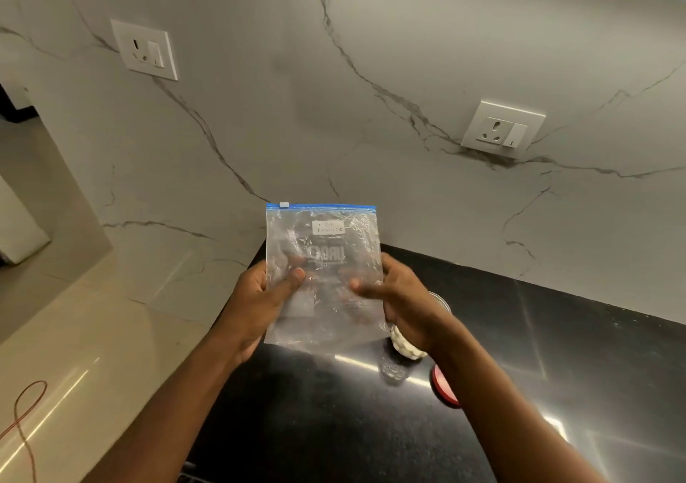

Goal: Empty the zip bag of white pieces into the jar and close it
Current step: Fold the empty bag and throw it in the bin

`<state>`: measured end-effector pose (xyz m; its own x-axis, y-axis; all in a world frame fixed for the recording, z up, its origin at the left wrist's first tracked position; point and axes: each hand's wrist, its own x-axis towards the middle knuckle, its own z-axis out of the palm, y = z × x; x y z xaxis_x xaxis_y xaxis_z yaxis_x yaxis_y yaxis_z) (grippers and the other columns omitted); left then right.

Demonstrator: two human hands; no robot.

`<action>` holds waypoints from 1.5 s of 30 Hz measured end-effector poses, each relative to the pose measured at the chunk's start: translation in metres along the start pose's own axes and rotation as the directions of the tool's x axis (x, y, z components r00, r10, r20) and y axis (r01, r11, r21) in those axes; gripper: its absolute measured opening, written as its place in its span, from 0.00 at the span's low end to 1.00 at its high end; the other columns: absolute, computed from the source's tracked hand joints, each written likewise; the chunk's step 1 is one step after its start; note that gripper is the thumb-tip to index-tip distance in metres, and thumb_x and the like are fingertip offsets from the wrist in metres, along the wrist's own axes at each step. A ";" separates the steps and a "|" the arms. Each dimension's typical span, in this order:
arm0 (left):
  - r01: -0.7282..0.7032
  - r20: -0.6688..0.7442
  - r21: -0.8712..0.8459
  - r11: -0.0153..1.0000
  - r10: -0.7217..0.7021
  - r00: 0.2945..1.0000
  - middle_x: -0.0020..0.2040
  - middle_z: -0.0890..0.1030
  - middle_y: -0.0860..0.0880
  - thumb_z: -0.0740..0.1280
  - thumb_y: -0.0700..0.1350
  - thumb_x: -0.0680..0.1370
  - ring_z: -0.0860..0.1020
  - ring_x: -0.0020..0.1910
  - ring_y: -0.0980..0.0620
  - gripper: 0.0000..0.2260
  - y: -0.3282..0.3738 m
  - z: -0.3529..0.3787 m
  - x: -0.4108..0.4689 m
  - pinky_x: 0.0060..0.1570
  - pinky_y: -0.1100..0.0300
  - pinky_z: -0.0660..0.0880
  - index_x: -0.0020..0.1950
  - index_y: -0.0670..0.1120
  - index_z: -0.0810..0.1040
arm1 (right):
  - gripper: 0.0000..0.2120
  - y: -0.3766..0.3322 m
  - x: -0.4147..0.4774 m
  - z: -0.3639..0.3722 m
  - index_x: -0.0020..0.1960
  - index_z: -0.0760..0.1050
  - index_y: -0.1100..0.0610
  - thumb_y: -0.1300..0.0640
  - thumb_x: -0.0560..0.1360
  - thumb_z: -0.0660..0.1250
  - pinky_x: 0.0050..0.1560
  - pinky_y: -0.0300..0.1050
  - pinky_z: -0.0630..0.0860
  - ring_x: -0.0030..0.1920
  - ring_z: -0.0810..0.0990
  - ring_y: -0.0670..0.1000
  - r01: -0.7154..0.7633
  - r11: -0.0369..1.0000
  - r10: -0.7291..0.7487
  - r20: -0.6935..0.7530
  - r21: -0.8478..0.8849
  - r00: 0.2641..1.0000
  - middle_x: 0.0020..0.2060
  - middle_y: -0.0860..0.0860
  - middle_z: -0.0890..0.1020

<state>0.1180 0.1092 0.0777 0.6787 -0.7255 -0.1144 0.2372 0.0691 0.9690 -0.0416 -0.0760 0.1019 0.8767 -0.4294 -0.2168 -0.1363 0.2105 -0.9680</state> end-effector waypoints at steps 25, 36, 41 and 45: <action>0.493 0.415 -0.587 0.642 -0.284 0.864 0.68 0.79 0.29 0.63 0.34 0.79 0.86 0.58 0.35 0.22 -0.007 -0.045 -0.028 0.48 0.48 0.87 0.74 0.38 0.74 | 0.14 0.041 -0.036 0.033 0.62 0.78 0.62 0.67 0.83 0.56 0.39 0.47 0.87 0.48 0.90 0.60 0.051 0.849 0.108 -0.267 0.526 0.958 0.55 0.64 0.87; 0.049 -0.086 0.029 0.998 -0.046 0.995 0.50 0.90 0.50 0.83 0.56 0.64 0.89 0.46 0.53 0.17 -0.027 -0.015 -0.072 0.43 0.61 0.83 0.51 0.56 0.89 | 0.33 0.059 -0.073 0.060 0.65 0.81 0.58 0.54 0.62 0.85 0.39 0.42 0.82 0.44 0.85 0.51 0.077 0.855 0.011 -0.168 0.512 0.986 0.56 0.59 0.86; 0.090 0.021 -0.369 0.925 -0.088 0.996 0.61 0.87 0.42 0.79 0.39 0.69 0.86 0.61 0.43 0.21 -0.041 0.004 -0.113 0.52 0.55 0.85 0.61 0.51 0.87 | 0.37 0.071 -0.076 0.105 0.71 0.76 0.54 0.45 0.66 0.83 0.64 0.60 0.79 0.63 0.83 0.60 0.072 0.865 0.037 -0.207 0.496 0.978 0.62 0.58 0.85; 0.136 -0.091 -0.356 0.924 -0.179 0.980 0.63 0.86 0.41 0.78 0.33 0.70 0.85 0.62 0.41 0.31 -0.054 0.015 -0.152 0.56 0.49 0.85 0.72 0.47 0.77 | 0.21 0.080 -0.081 0.121 0.71 0.75 0.54 0.58 0.78 0.72 0.62 0.67 0.81 0.60 0.86 0.62 0.040 0.838 0.092 -0.214 0.544 0.973 0.60 0.59 0.86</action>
<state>-0.0081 0.2056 0.0457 0.6857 -0.6608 -0.3054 0.5590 0.2093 0.8023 -0.0681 0.0818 0.0574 0.7414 -0.5860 -0.3272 0.1720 0.6371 -0.7513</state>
